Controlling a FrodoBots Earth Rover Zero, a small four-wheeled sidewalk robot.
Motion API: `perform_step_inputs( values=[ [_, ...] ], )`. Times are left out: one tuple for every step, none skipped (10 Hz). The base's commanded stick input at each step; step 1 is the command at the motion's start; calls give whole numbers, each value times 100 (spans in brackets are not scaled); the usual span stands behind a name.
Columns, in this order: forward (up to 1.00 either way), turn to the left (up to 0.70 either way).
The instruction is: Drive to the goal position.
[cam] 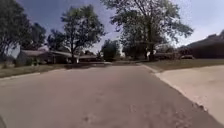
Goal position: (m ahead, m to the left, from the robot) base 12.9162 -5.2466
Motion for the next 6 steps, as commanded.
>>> perform_step_inputs(
  values=[
    [70, 0],
    [70, 0],
    [70, 0],
    [70, 0],
    [70, 0],
    [70, 0]
  ],
)
